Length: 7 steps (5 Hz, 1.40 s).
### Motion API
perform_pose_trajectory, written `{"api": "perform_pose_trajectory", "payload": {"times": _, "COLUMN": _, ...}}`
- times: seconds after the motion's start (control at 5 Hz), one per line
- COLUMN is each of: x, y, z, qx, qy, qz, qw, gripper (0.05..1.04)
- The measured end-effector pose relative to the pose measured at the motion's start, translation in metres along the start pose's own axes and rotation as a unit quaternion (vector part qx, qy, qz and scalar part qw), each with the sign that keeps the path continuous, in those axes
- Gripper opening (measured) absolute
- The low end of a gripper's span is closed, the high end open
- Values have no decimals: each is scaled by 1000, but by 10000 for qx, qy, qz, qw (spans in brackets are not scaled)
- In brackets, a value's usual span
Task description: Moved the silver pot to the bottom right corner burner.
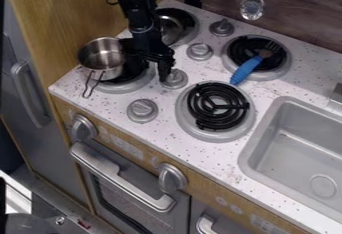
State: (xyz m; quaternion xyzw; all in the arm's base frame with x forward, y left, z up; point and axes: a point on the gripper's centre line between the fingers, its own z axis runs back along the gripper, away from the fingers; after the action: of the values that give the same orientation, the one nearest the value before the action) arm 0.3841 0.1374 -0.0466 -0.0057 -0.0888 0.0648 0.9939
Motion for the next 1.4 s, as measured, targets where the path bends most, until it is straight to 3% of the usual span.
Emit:
{"api": "perform_pose_trajectory", "payload": {"times": 0.2, "x": -2, "y": 0, "z": 0, "qx": 106, "qy": 19, "qz": -81, "qw": 9999, "gripper": 998}}
{"api": "perform_pose_trajectory", "payload": {"times": 0.4, "x": 2, "y": -3, "z": 32, "qx": 309, "qy": -116, "qz": -75, "qw": 9994, "gripper": 998}}
{"api": "perform_pose_trajectory", "payload": {"times": 0.6, "x": 4, "y": -14, "z": 63, "qx": 286, "qy": -489, "qz": -46, "qw": 9984, "gripper": 999}}
{"api": "perform_pose_trajectory", "payload": {"times": 0.8, "x": 3, "y": -13, "z": 76, "qx": 346, "qy": -618, "qz": -14, "qw": 9975, "gripper": 998}}
{"api": "perform_pose_trajectory", "payload": {"times": 1.0, "x": 1, "y": -5, "z": 73, "qx": 376, "qy": -608, "qz": 73, "qw": 9974, "gripper": 998}}
{"api": "perform_pose_trajectory", "payload": {"times": 1.4, "x": 1, "y": 16, "z": 36, "qx": 592, "qy": -177, "qz": 150, "qw": 9980, "gripper": 998}}
